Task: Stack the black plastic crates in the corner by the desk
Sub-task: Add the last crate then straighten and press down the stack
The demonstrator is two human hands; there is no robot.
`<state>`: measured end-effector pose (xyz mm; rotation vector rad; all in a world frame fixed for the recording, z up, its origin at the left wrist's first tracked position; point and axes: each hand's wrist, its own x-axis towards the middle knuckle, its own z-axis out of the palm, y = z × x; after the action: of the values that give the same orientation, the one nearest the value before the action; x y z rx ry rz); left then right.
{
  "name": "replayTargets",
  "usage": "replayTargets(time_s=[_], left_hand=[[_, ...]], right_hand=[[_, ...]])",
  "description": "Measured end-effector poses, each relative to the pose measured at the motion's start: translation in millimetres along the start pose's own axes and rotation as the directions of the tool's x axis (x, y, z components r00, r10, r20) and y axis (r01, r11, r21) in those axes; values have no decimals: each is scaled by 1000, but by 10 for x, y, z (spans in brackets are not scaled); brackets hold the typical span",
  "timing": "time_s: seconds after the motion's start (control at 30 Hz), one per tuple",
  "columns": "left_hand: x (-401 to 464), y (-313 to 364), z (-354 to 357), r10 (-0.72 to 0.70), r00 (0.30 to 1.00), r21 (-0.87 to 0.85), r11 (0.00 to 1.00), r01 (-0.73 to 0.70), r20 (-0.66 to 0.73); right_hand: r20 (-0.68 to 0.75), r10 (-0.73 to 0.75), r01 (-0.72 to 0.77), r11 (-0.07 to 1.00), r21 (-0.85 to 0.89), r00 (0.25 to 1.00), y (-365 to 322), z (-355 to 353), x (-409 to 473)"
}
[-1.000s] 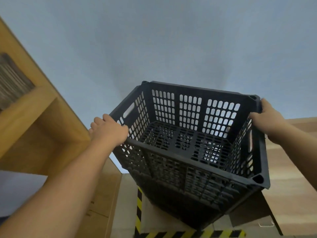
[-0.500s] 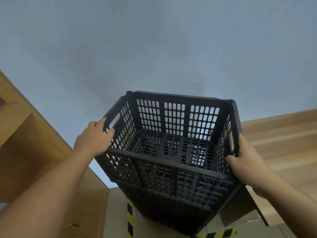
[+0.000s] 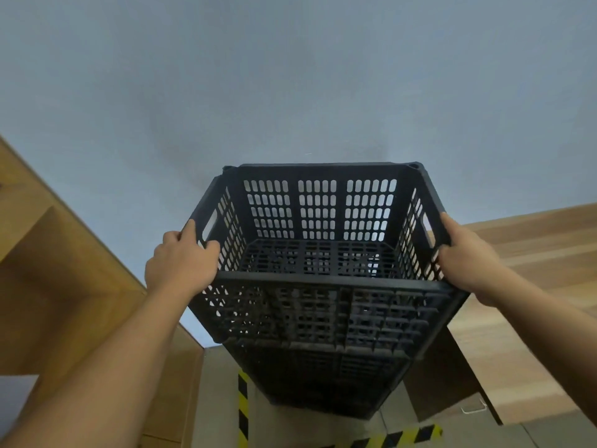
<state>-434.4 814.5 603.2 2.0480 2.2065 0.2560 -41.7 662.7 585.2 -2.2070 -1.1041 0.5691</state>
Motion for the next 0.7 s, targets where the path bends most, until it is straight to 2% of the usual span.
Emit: replayTargets(time_s=[0.4,0.7], left_hand=[[-210,245,165,-141,988,8,990,141,-59],[-260,393,189,-204,975,-4,979,204,-92]], right_hand=[[63,-90,96,990,-101,994,117,-132,896],[93,-119,126,989,-74,989,48,-146,1295]])
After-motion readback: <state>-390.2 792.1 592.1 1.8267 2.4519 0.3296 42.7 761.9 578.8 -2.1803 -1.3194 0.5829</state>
